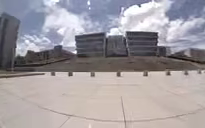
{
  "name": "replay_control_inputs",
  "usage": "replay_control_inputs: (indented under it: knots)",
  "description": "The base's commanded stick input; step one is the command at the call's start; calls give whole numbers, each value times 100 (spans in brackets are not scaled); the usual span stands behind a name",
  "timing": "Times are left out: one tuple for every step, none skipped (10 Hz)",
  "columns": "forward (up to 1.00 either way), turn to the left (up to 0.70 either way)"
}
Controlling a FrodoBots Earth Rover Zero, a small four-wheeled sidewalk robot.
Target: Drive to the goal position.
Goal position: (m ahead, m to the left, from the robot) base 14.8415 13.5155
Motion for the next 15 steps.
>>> replay_control_inputs:
  knots:
    - [70,9]
    - [70,7]
    - [70,7]
    - [70,9]
    - [70,8]
    - [70,7]
    - [70,7]
    - [70,6]
    - [70,5]
    - [70,6]
    - [70,7]
    - [70,8]
    - [70,9]
    - [70,10]
    - [70,8]
